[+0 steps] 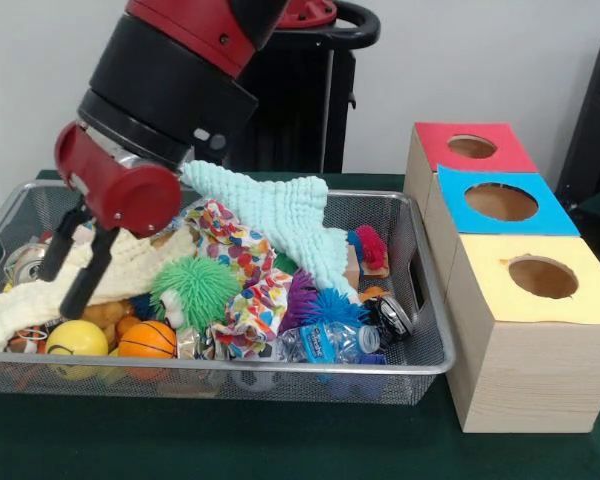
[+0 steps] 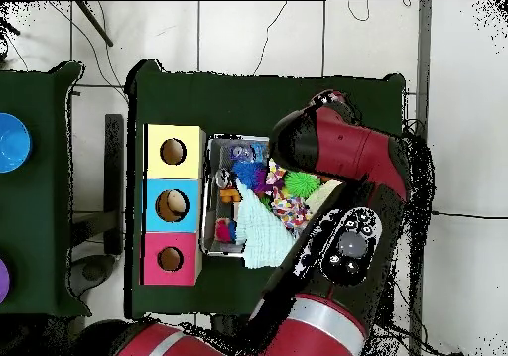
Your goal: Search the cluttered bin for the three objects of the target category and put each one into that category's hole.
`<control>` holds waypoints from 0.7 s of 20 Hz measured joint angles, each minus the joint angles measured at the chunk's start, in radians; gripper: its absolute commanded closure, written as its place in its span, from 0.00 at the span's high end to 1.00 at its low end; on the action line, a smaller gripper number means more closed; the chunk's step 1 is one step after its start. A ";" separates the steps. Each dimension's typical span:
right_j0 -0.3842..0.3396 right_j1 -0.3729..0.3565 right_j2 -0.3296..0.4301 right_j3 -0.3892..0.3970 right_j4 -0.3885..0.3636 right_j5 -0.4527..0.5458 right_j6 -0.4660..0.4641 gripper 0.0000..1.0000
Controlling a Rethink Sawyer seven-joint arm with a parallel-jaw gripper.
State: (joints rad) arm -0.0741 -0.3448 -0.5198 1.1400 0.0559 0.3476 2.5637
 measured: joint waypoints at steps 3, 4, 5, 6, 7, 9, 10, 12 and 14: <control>0.000 -0.004 0.018 0.009 0.000 0.023 0.000 1.00; 0.006 -0.007 0.032 0.015 0.000 0.045 0.000 1.00; 0.009 -0.008 0.037 0.016 0.000 0.053 0.000 1.00; 0.012 -0.008 0.040 0.017 0.000 0.058 0.000 1.00; 0.015 -0.009 0.042 0.017 0.000 0.064 0.000 1.00; 0.033 -0.014 0.049 0.017 -0.001 0.089 0.000 1.00; 0.042 -0.016 0.050 0.017 -0.001 0.098 0.000 1.00; 0.067 -0.022 0.050 0.017 -0.001 0.120 0.000 1.00; 0.083 -0.023 0.050 0.017 -0.001 0.129 0.000 1.00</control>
State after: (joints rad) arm 0.0091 -0.3679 -0.4699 1.1567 0.0546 0.4767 2.5637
